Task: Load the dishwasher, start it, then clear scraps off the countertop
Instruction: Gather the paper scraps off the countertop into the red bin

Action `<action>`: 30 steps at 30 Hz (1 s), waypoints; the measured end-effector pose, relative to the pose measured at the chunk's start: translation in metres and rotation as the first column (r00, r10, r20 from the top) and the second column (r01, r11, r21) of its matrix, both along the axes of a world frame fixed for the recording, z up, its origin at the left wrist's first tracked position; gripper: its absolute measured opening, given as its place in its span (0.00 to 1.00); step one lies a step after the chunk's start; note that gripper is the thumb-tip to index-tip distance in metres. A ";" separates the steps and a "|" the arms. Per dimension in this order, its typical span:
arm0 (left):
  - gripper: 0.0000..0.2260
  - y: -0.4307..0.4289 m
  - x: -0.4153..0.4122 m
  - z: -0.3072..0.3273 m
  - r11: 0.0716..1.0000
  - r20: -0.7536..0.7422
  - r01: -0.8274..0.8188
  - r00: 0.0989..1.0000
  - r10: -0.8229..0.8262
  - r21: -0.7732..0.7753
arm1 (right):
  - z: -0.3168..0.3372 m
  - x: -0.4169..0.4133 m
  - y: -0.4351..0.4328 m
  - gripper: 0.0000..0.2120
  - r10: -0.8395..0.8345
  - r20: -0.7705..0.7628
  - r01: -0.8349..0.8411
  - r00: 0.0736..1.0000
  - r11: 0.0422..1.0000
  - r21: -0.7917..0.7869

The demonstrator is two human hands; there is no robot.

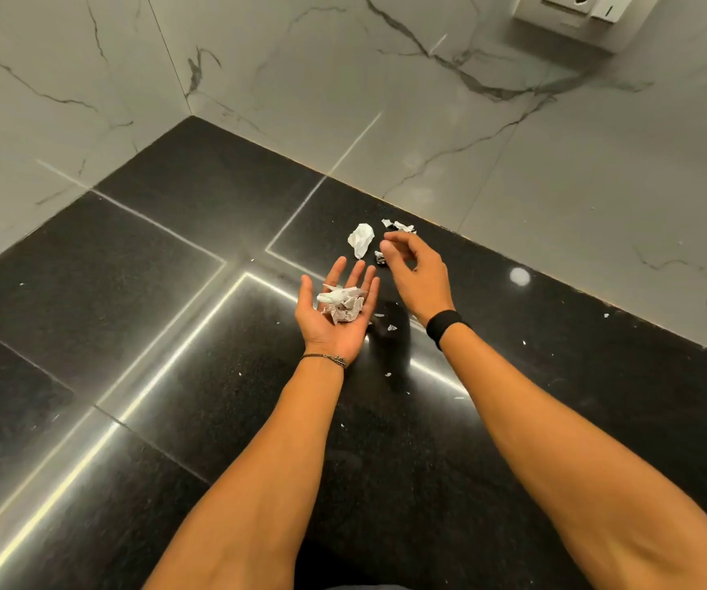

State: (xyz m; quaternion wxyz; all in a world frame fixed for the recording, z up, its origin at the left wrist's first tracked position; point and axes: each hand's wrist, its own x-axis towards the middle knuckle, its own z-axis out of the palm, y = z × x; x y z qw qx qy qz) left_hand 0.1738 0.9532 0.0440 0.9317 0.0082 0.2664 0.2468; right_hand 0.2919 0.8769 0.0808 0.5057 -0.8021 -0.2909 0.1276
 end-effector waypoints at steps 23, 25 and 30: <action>0.31 0.034 0.011 -0.007 0.998 -0.091 -0.012 0.996 0.017 0.065 | -0.042 0.011 -0.018 0.10 0.366 0.235 -0.207 0.900 0.836 -0.509; 0.31 0.031 0.006 -0.007 0.998 -0.089 -0.014 0.996 0.021 0.069 | -0.042 0.006 -0.028 0.10 0.451 0.227 -0.276 0.863 0.798 -0.536; 0.31 0.019 -0.003 -0.005 0.997 -0.084 -0.009 0.996 0.015 0.071 | -0.039 -0.008 -0.046 0.16 0.624 0.237 -0.356 0.745 0.672 -0.650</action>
